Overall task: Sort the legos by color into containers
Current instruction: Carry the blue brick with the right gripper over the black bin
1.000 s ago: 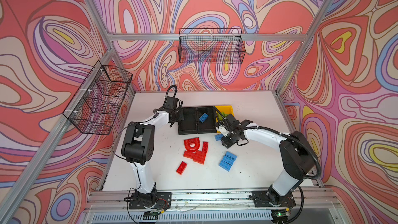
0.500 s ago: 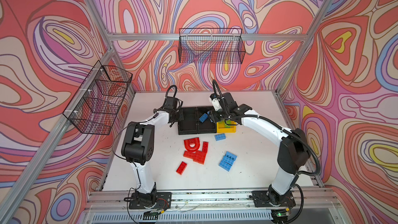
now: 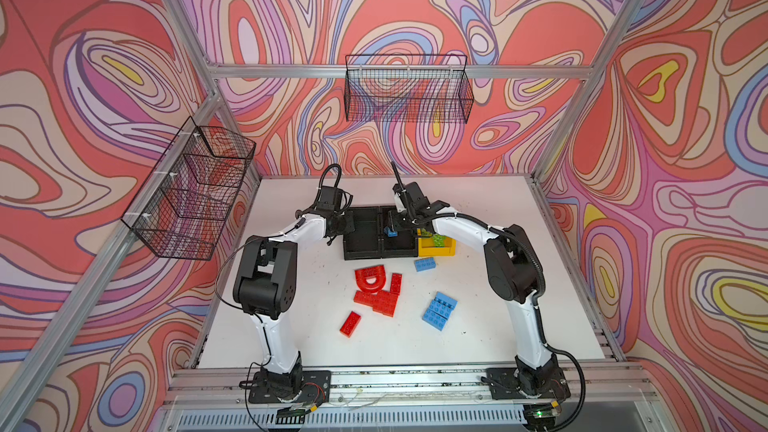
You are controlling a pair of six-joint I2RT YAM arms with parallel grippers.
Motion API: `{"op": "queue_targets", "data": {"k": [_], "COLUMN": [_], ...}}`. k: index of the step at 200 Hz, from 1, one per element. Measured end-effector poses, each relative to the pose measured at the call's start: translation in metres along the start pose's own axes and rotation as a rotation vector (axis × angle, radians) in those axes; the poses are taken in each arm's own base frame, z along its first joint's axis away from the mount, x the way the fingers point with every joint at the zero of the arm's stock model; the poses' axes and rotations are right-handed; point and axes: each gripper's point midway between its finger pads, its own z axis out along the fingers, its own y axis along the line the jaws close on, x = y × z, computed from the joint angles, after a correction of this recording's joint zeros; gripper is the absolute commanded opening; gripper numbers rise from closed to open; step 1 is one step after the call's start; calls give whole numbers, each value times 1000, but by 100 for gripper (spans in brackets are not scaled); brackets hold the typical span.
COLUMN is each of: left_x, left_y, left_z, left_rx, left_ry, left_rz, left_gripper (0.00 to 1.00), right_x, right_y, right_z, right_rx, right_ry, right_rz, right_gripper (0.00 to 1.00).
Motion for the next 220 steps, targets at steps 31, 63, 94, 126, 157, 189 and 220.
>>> {"op": "queue_targets", "data": {"k": [31, 63, 94, 126, 157, 189, 220], "left_x": [0, 0, 0, 1, 1, 1, 1], "left_y": [0, 0, 0, 0, 0, 0, -1], "left_z": [0, 0, 0, 0, 0, 0, 0], "left_rx": [0, 2, 1, 1, 1, 2, 4], "left_ry": [0, 1, 2, 4, 4, 4, 5], "left_rz": [0, 0, 1, 5, 9, 12, 12], "left_gripper": [0, 0, 0, 0, 0, 0, 0], "right_x": [-9, -9, 3, 30, 96, 152, 155], "right_y": [4, 3, 0, -9, -30, -50, -56], "right_z": [-2, -19, -76, -131, -141, -130, -116], "right_rx": [-14, 2, 25, 56, 87, 121, 141], "right_ry": [-30, -33, -33, -17, 116, 256, 265], "right_rz": [5, -6, -41, -69, -76, -40, -31], "right_gripper": [62, 64, 67, 70, 75, 83, 85]}}
